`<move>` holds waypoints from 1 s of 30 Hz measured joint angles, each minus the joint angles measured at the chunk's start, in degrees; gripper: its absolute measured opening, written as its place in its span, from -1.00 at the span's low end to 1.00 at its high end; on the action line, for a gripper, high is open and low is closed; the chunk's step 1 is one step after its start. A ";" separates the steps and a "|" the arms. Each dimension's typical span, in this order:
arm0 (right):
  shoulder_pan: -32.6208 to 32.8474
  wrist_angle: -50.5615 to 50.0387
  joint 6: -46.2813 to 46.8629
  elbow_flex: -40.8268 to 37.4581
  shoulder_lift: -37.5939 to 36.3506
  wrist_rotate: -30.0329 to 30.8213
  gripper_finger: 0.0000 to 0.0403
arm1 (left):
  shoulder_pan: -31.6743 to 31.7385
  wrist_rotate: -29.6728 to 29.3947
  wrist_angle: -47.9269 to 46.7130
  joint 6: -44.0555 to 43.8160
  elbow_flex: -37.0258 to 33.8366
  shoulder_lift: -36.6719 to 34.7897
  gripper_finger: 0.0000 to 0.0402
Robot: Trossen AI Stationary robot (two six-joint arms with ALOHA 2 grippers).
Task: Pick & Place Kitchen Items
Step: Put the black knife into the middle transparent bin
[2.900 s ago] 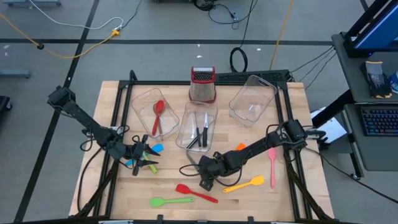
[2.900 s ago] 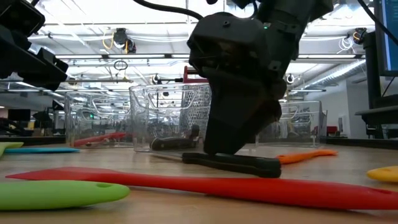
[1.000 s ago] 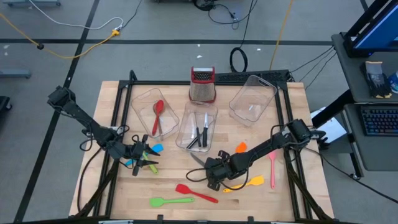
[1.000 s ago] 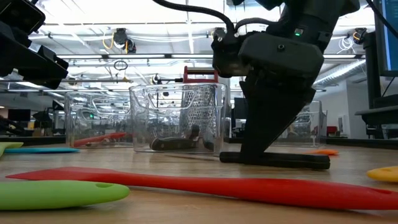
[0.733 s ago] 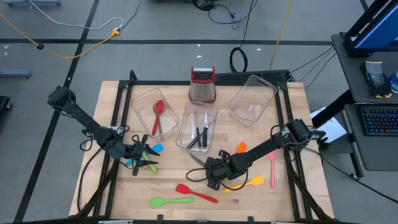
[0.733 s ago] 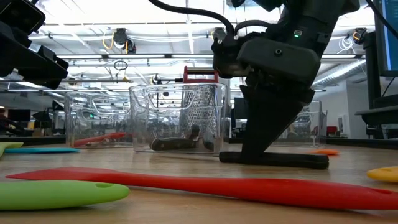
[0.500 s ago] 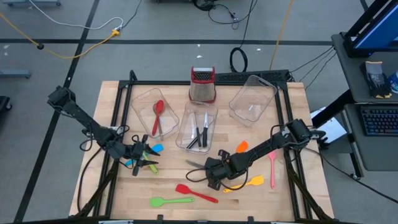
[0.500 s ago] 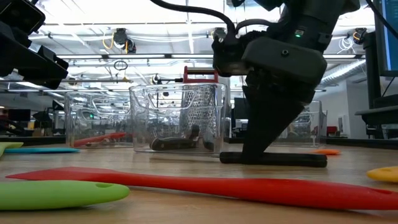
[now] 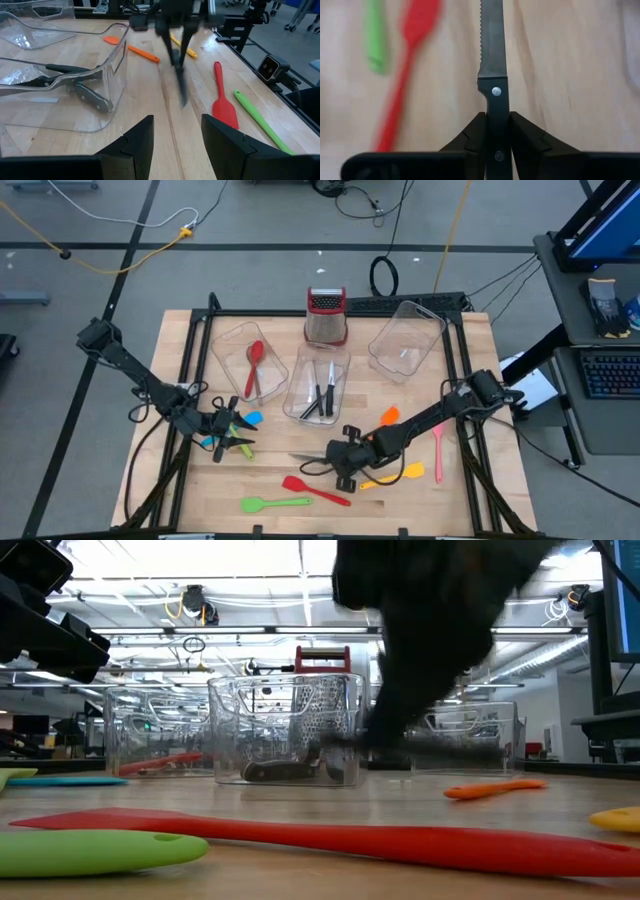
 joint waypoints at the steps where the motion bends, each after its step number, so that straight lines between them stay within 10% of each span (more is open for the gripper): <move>1: -0.02 0.93 -0.25 0.04 -0.90 -0.26 -0.74 | 0.00 0.00 0.00 0.00 0.00 0.01 -0.16; 14: -3.40 6.42 0.58 0.23 -14.17 6.00 -0.74 | 0.00 0.00 0.15 0.20 0.00 0.02 -0.16; 30: -17.51 -4.84 28.11 0.23 -23.89 5.79 -0.74 | 0.00 0.01 0.40 2.32 0.00 0.02 -0.16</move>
